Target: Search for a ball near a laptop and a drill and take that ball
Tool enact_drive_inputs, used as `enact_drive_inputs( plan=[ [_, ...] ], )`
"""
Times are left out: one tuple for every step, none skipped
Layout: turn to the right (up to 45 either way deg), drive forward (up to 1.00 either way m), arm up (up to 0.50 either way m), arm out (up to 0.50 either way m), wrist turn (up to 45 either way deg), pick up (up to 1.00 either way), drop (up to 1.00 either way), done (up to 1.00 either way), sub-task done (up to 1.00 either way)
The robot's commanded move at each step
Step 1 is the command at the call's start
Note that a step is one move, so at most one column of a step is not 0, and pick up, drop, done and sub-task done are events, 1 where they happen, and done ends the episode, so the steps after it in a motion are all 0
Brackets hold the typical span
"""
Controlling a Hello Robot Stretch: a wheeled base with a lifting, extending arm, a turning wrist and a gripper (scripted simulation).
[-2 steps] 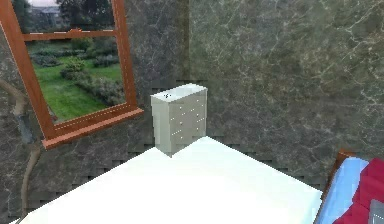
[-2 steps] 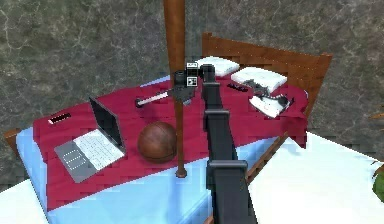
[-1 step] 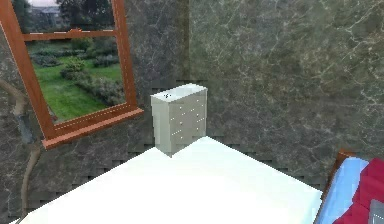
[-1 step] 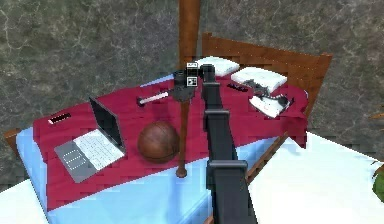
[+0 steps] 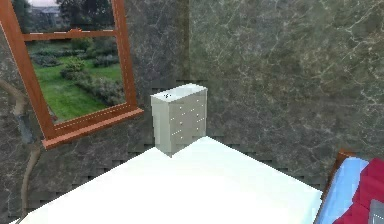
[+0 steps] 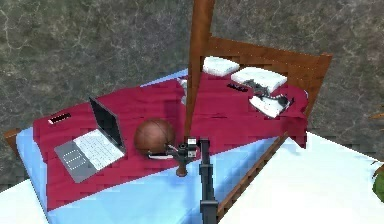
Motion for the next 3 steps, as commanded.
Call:
enact_drive_inputs(
  plan=[
    [0.0,0.0,0.0,0.0,0.0,1.0,0.0,0.0,0.0],
    [0.0,0.0,0.1,0.0,0.0,0.0,0.0,0.0,0.0],
    [0.0,0.0,0.0,0.0,0.0,0.0,0.0,1.0,0.0]
  ],
)
